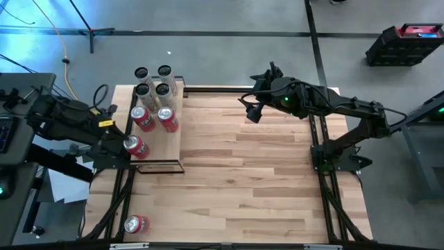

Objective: Place canned beverage on shelf
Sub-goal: Put the top red soda can on the shelf

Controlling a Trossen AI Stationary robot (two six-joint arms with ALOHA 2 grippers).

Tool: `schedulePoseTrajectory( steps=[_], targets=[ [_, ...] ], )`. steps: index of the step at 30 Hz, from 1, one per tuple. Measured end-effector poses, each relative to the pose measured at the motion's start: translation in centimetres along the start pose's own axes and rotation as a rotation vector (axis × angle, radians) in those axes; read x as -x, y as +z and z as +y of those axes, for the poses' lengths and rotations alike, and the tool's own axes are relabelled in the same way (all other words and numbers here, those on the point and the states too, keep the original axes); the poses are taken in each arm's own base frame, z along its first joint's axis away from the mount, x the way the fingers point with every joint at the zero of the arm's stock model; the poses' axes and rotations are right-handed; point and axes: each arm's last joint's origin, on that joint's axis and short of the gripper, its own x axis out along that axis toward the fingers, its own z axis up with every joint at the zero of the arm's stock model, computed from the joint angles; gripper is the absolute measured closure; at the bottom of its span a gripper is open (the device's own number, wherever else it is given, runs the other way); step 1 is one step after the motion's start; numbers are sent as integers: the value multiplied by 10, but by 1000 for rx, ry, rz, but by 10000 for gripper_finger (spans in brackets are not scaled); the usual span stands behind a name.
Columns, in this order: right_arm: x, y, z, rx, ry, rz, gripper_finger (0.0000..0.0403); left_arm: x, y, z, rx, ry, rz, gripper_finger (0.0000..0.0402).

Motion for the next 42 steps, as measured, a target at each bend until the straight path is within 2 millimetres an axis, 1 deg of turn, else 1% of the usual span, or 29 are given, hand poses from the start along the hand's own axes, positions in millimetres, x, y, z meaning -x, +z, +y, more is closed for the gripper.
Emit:
schedulePoseTrajectory(
  steps=[3,8,12,20,27,35,39,42],
  targets=[
    [0,0,0,0,0,0,11,2,-1,0,21,0,5,401],
    [0,0,0,0,0,0,11,-6,-8,-1,62,-27,88,401],
    [0,0,0,0,0,0,11,-8,-8,-2,66,-61,89,401],
    [0,0,0,0,0,0,11,-8,-8,-1,63,-24,87,401],
    [0,0,0,0,0,0,11,-11,-5,0,52,8,100,401],
    [0,0,0,0,0,0,11,-5,-3,0,52,18,80,401],
    [0,0,0,0,0,0,11,-4,3,0,54,9,31,401],
    [0,0,0,0,0,0,11,-8,8,-1,50,-12,27,401]
  ],
)
